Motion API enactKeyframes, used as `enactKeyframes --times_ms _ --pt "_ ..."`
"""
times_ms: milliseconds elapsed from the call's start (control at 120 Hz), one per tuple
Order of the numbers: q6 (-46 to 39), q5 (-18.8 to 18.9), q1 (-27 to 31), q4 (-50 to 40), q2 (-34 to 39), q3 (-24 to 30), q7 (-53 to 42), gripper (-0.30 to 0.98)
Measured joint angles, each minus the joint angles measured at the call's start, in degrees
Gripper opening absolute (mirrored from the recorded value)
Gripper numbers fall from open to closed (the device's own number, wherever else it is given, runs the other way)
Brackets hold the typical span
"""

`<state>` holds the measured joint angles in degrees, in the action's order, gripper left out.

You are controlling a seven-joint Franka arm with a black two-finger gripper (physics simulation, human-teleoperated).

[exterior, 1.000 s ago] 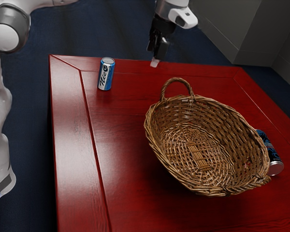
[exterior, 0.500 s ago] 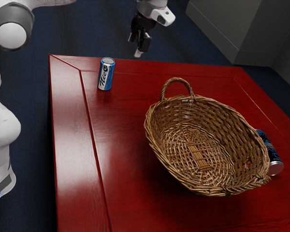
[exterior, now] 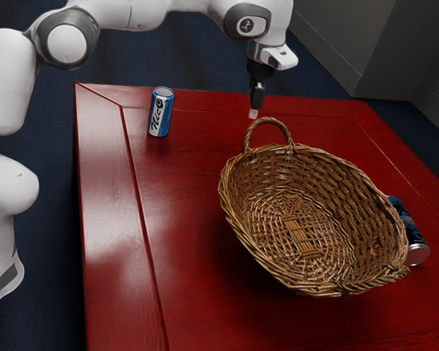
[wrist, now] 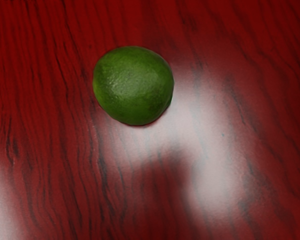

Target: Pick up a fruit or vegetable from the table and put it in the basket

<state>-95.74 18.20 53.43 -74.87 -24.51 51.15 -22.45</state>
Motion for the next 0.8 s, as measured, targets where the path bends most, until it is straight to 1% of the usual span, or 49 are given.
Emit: enactKeyframes --times_ms 167,358,483,617,800 --pt "-1.8 0.9 -2.7 0.4 -3.7 0.0 -1.2 0.69" --pt "-3.6 1.3 -3.6 1.2 -7.8 -0.5 -2.0 0.69" --pt "-4.2 3.0 -4.2 5.8 -11.4 -0.6 -2.6 0.69" --pt "-4.6 4.2 -5.5 7.2 -13.4 -0.6 -3.2 0.69" --pt "-5.2 4.6 -6.5 7.3 -15.4 -0.5 -3.7 0.69"
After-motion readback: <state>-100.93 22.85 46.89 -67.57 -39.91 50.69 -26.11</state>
